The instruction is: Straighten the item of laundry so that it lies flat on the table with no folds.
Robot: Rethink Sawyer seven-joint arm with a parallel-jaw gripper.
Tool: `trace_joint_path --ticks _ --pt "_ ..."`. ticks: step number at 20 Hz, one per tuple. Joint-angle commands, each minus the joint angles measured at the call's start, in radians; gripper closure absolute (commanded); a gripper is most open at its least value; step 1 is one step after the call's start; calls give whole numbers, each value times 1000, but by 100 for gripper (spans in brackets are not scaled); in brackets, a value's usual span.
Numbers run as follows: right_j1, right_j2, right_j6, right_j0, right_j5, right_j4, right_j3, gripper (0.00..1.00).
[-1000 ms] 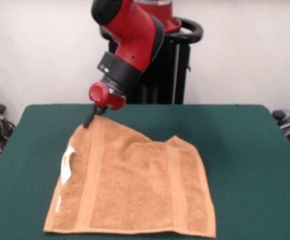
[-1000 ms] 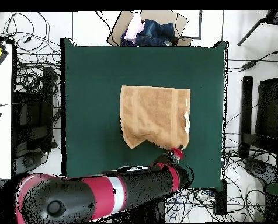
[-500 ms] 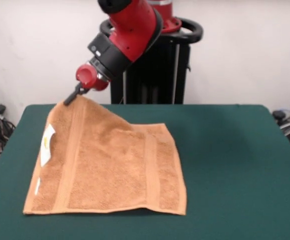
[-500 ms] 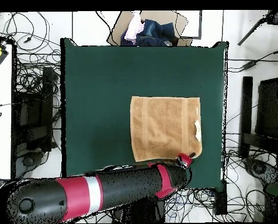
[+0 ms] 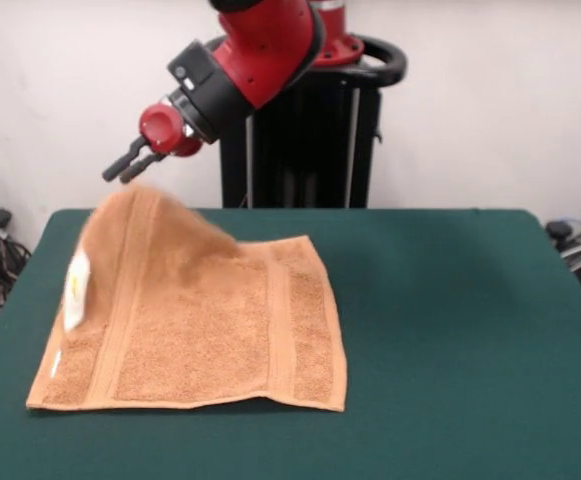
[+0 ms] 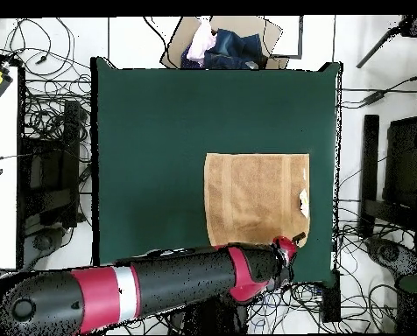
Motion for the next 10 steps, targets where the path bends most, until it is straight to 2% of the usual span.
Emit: trace_joint_path --ticks 1,6,10 --pt "43 23 102 14 13 33 -111 0" --pt "34 19 116 -9 -62 34 -84 0" --pt "29 29 122 -21 -62 34 -81 0"
